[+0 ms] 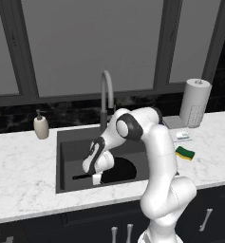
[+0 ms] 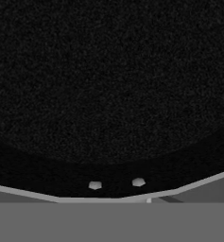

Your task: Pick the pan and sponge and place them into the sink. Then turn on the water.

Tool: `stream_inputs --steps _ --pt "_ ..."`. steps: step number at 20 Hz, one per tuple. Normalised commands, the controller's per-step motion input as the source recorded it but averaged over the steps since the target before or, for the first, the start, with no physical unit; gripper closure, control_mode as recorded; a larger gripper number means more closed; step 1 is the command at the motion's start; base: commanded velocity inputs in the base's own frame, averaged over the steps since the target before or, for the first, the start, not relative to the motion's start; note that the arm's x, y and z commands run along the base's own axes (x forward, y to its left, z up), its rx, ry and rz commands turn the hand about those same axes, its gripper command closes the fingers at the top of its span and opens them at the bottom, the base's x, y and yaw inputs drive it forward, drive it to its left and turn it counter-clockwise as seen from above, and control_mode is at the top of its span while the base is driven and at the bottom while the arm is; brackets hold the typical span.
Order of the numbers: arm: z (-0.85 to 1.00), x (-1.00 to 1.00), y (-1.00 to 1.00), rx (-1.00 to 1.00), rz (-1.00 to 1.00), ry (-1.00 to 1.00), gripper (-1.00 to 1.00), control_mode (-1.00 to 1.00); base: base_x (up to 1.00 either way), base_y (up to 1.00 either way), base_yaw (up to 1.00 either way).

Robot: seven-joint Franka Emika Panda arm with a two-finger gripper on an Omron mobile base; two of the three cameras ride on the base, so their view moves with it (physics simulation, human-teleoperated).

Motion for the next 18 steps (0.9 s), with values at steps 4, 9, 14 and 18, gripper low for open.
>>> stream_inputs --steps 4,9,14,18 --pt "-0.22 0.09 0.00 0.00 -0.03 0.00 1.00 -1.00 0.00 0.00 0.00" --pt "-0.15 0.05 0.00 0.00 -0.02 0.00 1.00 -1.00 0.00 0.00 0.00" --pt "-0.01 0.00 0.00 0.00 0.00 0.00 -1.00 -1.00 0.00 0.00 0.00" --pt "0.12 0.00 0.00 0.00 0.00 0.00 -1.00 -1.00 0.00 0.00 0.00"
